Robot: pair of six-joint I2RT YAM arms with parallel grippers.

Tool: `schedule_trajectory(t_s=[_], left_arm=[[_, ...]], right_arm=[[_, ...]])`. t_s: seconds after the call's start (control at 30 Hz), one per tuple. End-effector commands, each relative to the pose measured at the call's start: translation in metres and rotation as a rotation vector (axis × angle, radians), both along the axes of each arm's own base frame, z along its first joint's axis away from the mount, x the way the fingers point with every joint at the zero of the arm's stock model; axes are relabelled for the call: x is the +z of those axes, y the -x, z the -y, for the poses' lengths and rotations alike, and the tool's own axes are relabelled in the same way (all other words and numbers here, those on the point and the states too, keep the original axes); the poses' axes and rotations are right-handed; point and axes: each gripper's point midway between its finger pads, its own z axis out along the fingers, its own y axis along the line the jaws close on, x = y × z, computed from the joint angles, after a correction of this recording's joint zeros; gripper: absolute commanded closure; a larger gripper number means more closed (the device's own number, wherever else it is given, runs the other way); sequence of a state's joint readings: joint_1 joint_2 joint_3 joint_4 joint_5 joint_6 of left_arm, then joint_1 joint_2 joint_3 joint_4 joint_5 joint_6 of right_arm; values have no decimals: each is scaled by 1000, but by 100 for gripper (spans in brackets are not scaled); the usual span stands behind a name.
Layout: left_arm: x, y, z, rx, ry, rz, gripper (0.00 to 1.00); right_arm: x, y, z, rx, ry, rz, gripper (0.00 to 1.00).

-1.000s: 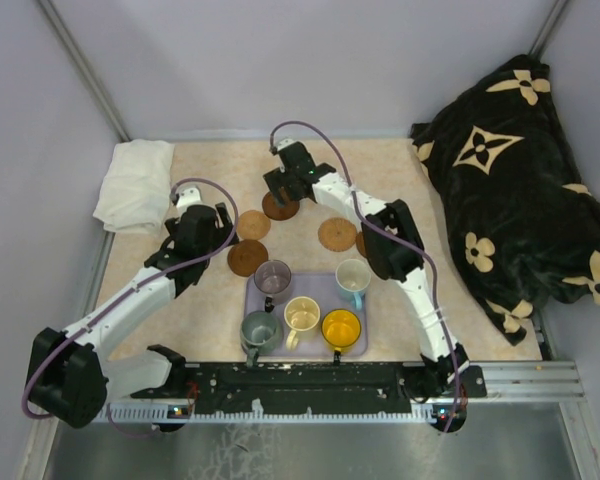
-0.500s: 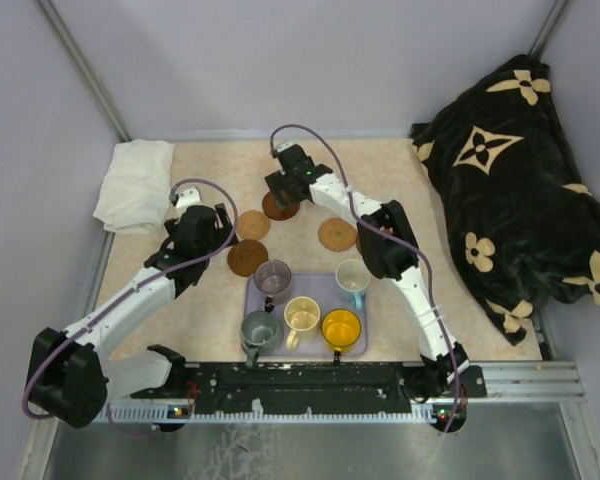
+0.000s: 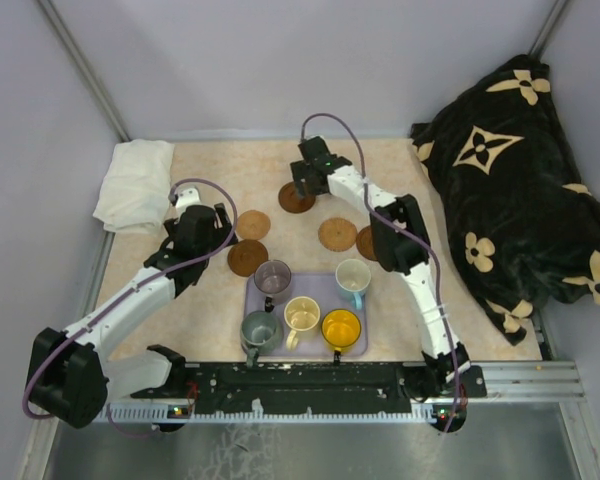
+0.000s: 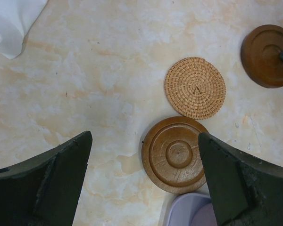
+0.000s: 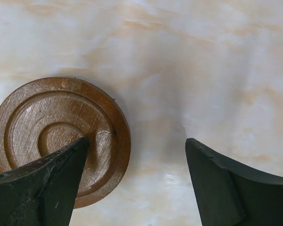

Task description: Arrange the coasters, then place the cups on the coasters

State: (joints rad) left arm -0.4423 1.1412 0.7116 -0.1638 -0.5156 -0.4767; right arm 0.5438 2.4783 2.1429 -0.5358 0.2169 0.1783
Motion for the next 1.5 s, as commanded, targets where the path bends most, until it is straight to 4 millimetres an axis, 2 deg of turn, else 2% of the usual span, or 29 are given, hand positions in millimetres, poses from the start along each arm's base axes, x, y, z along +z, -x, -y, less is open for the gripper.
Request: schedule_trajectory(t_s=[0.0, 0.23, 0.33, 0.7, 1.03, 1.27, 1.47], left_arm=[[1, -3, 0, 12, 14, 9, 1], [-2, -4, 2, 4, 19, 0, 1], [-4, -5, 3, -1, 24, -4, 1], [-9, -6, 9, -17, 45, -22, 1], [-7, -5, 9, -19, 46, -25, 1], [-6, -6, 10, -24, 50, -22, 1], [-6, -6, 11, -27, 50, -23, 1]], right_arm=[[-18, 10, 90, -184, 112, -106, 17], [-25, 24, 159, -355, 149, -139, 21], [-30, 41, 186, -434, 174, -155, 23], [-22, 91, 255, -628, 258, -125, 38], [-24, 113, 293, -732, 244, -140, 43], [-21, 119, 299, -743, 244, -142, 43], [-1, 119, 298, -750, 215, -101, 41]])
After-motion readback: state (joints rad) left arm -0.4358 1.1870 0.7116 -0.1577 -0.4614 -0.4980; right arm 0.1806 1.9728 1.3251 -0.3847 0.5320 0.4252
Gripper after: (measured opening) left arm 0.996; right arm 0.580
